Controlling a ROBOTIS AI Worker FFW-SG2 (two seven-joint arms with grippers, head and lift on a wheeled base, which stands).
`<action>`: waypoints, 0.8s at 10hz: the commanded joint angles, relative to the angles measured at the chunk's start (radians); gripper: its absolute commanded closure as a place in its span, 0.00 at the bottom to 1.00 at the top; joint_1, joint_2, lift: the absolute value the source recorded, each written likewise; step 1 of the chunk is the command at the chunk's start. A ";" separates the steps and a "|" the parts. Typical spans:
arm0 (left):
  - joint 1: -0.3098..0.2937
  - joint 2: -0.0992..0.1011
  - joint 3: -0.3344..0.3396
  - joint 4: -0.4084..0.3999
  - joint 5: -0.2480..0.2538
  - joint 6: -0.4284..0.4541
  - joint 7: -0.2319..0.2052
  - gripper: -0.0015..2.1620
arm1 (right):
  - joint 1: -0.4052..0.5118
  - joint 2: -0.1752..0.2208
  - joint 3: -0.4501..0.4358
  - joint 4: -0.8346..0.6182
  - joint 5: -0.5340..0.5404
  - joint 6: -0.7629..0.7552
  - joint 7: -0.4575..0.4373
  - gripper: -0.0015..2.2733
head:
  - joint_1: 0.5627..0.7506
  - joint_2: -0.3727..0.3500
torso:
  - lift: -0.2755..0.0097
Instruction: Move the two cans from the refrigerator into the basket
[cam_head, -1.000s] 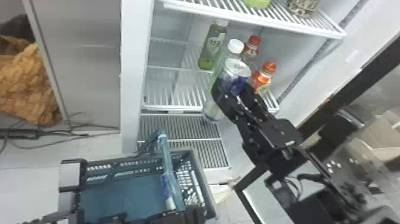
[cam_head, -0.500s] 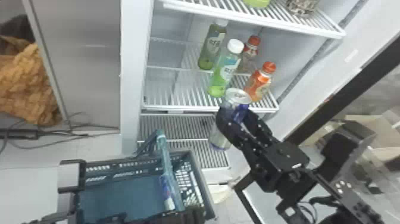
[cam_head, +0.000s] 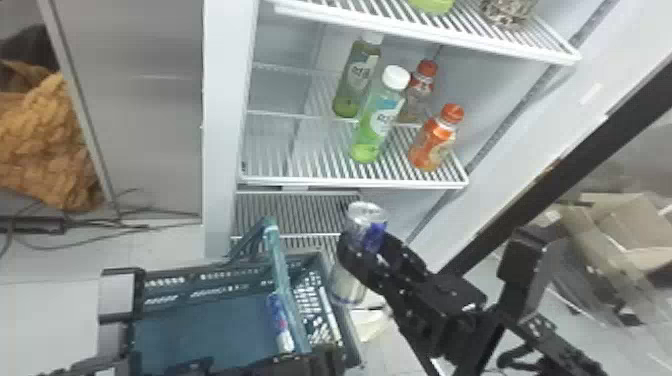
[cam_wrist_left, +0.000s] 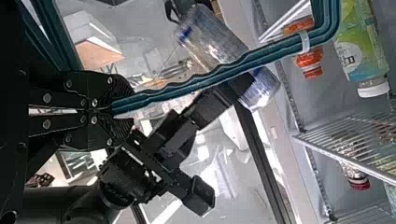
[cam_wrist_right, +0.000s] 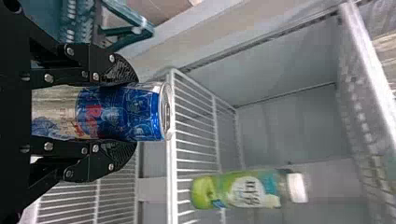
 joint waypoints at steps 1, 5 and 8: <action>0.000 -0.001 0.002 0.000 0.000 0.001 0.000 0.56 | -0.009 0.001 0.002 0.014 -0.043 0.066 0.000 0.40 | 0.70 0.03 | 0.00; -0.002 -0.001 0.002 0.000 -0.002 0.003 0.000 0.56 | -0.060 -0.007 0.022 0.080 -0.148 0.216 0.004 0.40 | 0.70 0.03 | 0.00; -0.002 -0.001 0.002 0.000 -0.004 0.003 0.000 0.56 | -0.112 -0.013 0.038 0.154 -0.152 0.250 0.043 0.30 | 0.70 0.03 | 0.00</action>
